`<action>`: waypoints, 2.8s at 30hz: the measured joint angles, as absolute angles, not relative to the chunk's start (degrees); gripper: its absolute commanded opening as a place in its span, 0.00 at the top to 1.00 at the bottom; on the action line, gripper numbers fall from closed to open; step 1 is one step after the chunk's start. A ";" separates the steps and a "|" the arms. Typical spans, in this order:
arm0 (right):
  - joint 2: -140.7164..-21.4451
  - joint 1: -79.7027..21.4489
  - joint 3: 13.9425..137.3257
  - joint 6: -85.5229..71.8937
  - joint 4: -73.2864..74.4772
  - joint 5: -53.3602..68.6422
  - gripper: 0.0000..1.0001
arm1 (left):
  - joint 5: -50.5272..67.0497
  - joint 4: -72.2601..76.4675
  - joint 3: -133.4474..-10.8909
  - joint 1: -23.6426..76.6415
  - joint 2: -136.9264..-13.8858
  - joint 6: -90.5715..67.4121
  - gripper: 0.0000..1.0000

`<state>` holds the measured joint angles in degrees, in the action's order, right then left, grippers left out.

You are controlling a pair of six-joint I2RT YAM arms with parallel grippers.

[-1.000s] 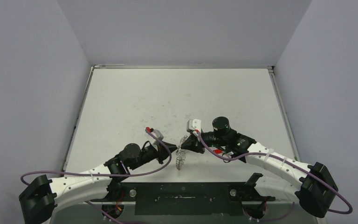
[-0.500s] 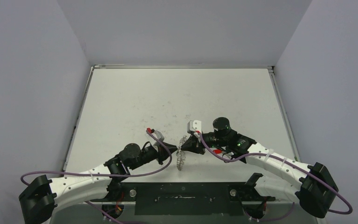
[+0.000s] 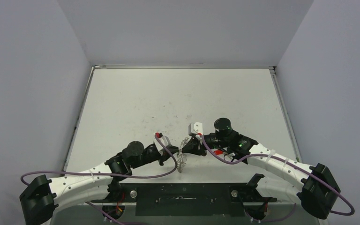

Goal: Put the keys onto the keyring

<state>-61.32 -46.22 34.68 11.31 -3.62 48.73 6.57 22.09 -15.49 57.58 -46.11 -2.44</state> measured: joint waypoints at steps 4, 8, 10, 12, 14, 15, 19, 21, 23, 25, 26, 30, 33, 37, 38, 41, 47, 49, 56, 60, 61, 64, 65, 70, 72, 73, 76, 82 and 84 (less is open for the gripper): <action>-61.23 -46.22 34.68 11.33 -3.60 48.69 1.00 | 7.46 20.95 -16.95 57.58 -47.97 -0.12 1.00; -61.23 -46.22 34.68 11.33 -3.36 48.51 1.00 | 9.26 20.86 -17.15 57.54 -49.06 1.45 1.00; -61.04 -46.22 34.65 11.33 -3.36 48.49 1.00 | 10.02 20.93 -17.15 57.52 -49.08 2.20 0.89; -60.75 -46.22 34.63 11.29 -3.38 48.56 1.00 | 10.83 21.10 -17.15 57.39 -48.93 3.40 0.73; -60.34 -46.24 34.63 11.29 -3.53 48.86 1.00 | 11.11 21.21 -17.08 57.28 -48.58 4.54 0.69; -60.18 -46.28 34.63 11.27 -3.60 48.97 1.00 | 11.16 21.26 -16.99 57.25 -48.18 5.02 0.67; -59.51 -46.57 34.54 11.25 -3.99 49.23 1.00 | 11.16 22.52 -15.42 57.25 -45.67 6.33 0.64; -59.33 -46.57 34.28 11.25 -4.91 49.54 1.00 | 11.09 22.72 -14.24 57.25 -44.47 6.90 0.64; -59.33 -46.57 34.02 11.14 -5.82 49.63 1.00 | 11.00 22.85 -13.19 57.25 -43.92 7.25 0.64; -59.33 -46.57 33.67 10.94 -6.61 49.65 1.00 | 11.07 23.22 -12.12 57.25 -43.27 7.66 0.64; -59.33 -46.57 33.52 10.81 -6.94 49.67 1.00 | 11.20 23.49 -11.70 57.25 -42.96 7.79 0.64; -59.33 -46.57 33.30 10.41 -7.33 49.82 1.00 | 12.19 25.58 -9.96 57.28 -41.56 8.21 0.62; -59.33 -46.57 33.30 10.13 -7.57 49.84 1.00 | 12.60 26.96 -9.63 57.25 -40.62 8.21 0.63; -59.33 -46.57 33.30 9.82 -7.94 49.87 1.00 | 12.86 29.71 -9.39 57.25 -39.64 8.19 0.67; -59.33 -46.57 33.30 9.76 -8.03 49.89 1.00 | 12.93 30.41 -9.26 57.28 -39.57 8.19 0.67; -59.33 -46.57 33.30 9.67 -8.14 49.95 1.00 | 13.43 32.86 -8.84 57.28 -39.70 8.16 0.68; -59.33 -46.57 33.30 9.54 -8.16 50.00 1.00 | 14.61 37.28 -8.78 57.28 -42.87 7.99 0.76; -59.33 -46.57 33.30 9.54 -8.16 50.00 1.00 | 15.42 38.52 -8.78 57.28 -44.49 7.92 0.84; -59.31 -46.57 33.30 9.54 -8.14 50.00 1.00 | 17.08 41.32 -8.78 57.25 -47.33 7.81 0.93; -58.98 -46.57 33.21 9.58 -8.14 49.98 1.00 | 17.21 41.50 -8.78 57.25 -47.24 7.79 1.00; -58.85 -46.57 33.12 9.61 -8.14 50.00 1.00 | 17.23 41.47 -8.78 57.25 -47.18 7.70 1.00; -58.52 -46.57 33.08 9.63 -8.16 50.00 1.00 | 17.47 41.41 -8.78 57.25 -46.76 7.55 1.00; -58.48 -46.57 33.08 9.65 -8.21 50.00 1.00 | 17.50 41.25 -8.78 57.25 -46.52 7.49 1.00; -58.35 -46.61 33.08 9.78 -8.29 49.78 0.92 | 17.39 37.80 -9.47 57.28 -44.56 6.33 1.00; -58.11 -46.61 33.08 9.89 -8.32 49.36 0.78 | 16.97 34.70 -10.70 57.28 -43.62 5.80 1.00; -57.84 -46.63 33.08 10.00 -8.29 48.93 0.71 | 16.91 33.41 -11.27 57.28 -43.29 5.58 1.00; -56.64 -46.57 33.08 11.07 -7.33 47.05 0.54 | 16.27 26.35 -14.55 57.28 -42.28 5.06 1.00; -53.45 -46.54 33.17 14.22 -4.47 43.72 0.48 | 14.81 10.11 -23.24 57.28 -42.48 4.80 1.00; -53.04 -46.54 33.65 15.09 -3.25 43.38 0.48 | 14.35 4.43 -26.37 57.28 -43.27 4.80 1.00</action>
<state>-53.04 -46.54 33.65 15.09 -3.25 43.38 14.35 4.43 -26.37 57.28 -43.27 4.80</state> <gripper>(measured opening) 0.522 0.014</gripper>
